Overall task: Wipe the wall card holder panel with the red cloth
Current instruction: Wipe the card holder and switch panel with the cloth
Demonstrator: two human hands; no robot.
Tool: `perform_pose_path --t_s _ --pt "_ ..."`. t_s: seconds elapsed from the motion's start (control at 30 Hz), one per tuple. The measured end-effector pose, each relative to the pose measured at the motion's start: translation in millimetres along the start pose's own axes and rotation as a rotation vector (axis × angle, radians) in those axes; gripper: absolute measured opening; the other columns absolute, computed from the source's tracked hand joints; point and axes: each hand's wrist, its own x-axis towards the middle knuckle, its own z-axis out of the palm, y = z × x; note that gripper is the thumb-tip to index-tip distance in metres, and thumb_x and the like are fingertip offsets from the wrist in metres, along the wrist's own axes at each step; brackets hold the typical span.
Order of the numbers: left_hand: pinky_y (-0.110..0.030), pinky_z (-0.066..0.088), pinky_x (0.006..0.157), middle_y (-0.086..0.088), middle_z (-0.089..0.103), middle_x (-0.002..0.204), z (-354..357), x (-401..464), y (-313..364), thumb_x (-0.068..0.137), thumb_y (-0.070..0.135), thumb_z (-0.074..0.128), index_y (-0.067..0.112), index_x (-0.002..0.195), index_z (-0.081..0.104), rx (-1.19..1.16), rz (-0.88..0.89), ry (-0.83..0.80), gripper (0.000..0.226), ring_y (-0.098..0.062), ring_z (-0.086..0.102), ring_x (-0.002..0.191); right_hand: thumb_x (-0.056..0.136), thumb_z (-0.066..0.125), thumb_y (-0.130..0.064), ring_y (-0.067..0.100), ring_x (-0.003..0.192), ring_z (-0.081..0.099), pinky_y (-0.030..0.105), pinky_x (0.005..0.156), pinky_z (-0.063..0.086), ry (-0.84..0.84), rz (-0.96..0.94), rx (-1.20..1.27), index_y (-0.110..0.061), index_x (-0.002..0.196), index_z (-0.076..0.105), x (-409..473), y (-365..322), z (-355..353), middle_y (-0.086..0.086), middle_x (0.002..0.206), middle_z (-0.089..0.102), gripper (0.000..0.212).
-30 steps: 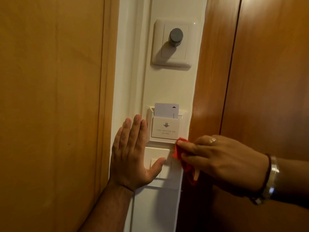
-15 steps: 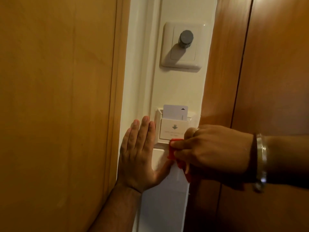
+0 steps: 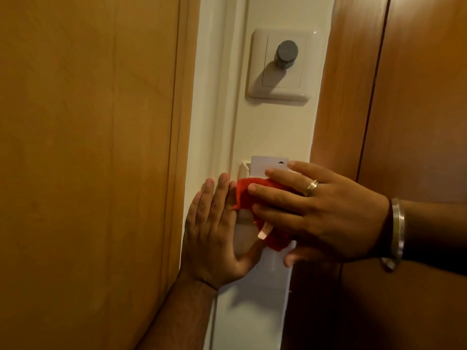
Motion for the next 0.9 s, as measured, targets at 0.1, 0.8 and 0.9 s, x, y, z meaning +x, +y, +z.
perform_pose_path --t_s 0.1,0.8,0.9 --pt "-0.043 0.01 0.126 -0.012 0.022 0.164 1 -1 -1 0.086 0.075 0.041 0.008 0.153 0.028 0.014 0.001 0.002 0.096 -0.03 0.014 0.155 0.08 0.052 -0.053 0.045 0.119 0.043 0.055 0.085 0.045 -0.034 0.028 -0.05 -0.021 0.135 0.039 -5 -4 3 0.013 0.144 0.039 0.065" --pt "-0.042 0.013 0.126 -0.011 0.021 0.164 1 -1 1 0.086 0.075 0.039 0.009 0.156 0.021 0.026 -0.004 0.006 0.097 -0.029 0.015 0.154 0.069 0.069 -0.026 0.034 0.119 0.05 0.045 0.097 0.037 -0.049 -0.119 -0.038 -0.014 0.119 0.058 -5 -22 -3 0.015 0.129 0.055 0.053" --pt "-0.042 0.013 0.126 -0.011 0.021 0.164 2 1 -1 0.085 0.077 0.038 0.009 0.155 0.022 0.044 -0.001 -0.009 0.099 -0.028 0.014 0.155 0.067 0.068 -0.022 0.037 0.117 0.051 0.049 0.094 0.04 -0.026 -0.056 -0.007 -0.011 0.12 0.057 -11 -6 -8 0.018 0.129 0.054 0.055"
